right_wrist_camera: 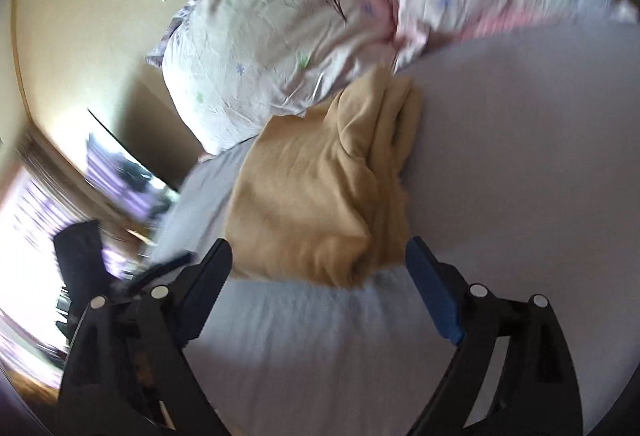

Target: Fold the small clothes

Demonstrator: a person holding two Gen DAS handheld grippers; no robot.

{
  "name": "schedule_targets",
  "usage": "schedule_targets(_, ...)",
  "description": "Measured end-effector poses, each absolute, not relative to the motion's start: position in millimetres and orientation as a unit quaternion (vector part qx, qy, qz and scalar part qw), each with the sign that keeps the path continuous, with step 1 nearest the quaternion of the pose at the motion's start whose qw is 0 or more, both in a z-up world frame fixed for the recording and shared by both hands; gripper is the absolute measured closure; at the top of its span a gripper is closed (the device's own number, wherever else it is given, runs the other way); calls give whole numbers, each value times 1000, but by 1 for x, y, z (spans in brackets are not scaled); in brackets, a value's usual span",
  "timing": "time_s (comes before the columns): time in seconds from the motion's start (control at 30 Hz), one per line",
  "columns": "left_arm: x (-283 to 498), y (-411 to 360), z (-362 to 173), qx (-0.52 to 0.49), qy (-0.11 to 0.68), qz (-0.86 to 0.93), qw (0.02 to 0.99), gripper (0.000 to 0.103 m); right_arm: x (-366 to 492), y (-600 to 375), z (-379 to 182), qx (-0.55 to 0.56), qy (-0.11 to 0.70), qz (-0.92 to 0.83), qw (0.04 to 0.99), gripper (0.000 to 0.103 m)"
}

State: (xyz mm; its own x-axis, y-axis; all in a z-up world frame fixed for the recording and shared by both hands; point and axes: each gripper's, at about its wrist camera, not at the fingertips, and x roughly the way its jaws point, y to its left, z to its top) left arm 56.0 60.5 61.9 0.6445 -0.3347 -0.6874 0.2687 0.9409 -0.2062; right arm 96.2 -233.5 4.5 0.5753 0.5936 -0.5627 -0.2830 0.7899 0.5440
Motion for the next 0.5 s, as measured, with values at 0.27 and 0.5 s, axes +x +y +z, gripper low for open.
schedule_targets(0.27, 53, 58, 27, -14, 444, -101, 890, 1, 67, -205, -22, 51, 435, 156, 885, 14)
schedule_targets(0.5, 53, 41, 19, 14, 451, -72, 889, 1, 58, -181, -33, -7, 440, 125, 889, 12)
